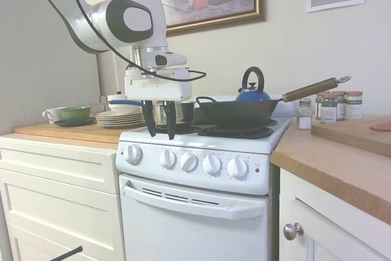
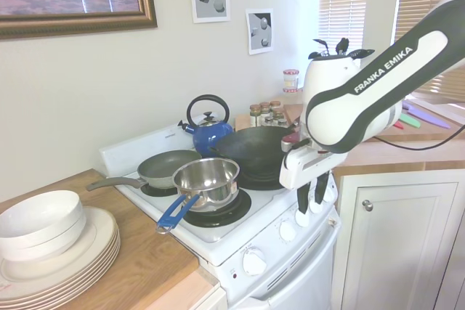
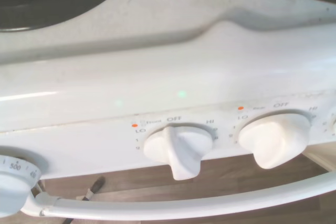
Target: Turn on the stove on the top left
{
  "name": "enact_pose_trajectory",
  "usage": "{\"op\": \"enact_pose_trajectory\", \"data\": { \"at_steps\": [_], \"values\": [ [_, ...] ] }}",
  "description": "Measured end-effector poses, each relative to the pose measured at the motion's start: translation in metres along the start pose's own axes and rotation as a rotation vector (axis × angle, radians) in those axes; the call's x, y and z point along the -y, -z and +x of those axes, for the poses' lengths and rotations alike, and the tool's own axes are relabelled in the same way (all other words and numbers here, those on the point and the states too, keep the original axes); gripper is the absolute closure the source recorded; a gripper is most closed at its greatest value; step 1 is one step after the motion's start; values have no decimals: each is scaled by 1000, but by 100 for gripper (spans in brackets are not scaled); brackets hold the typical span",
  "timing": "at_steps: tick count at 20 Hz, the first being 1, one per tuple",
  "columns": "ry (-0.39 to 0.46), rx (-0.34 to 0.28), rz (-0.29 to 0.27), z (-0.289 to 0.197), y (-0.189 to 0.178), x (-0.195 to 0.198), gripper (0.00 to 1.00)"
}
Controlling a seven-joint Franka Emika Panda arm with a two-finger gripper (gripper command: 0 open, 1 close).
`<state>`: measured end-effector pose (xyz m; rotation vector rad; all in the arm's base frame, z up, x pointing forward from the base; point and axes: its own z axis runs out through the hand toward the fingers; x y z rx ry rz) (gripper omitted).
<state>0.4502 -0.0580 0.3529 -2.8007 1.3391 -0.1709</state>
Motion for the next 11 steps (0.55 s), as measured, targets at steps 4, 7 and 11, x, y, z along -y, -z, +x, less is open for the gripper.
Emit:
{"op": "enact_pose_trajectory", "data": {
  "at_steps": [4,7,11],
  "values": [
    [-2,9,-5,-3,-4,-2,0],
    [-2,14,-8,-5,-7,-4,0],
    [-1,14,-8,-4,-8,-6,0]
  ]
}}
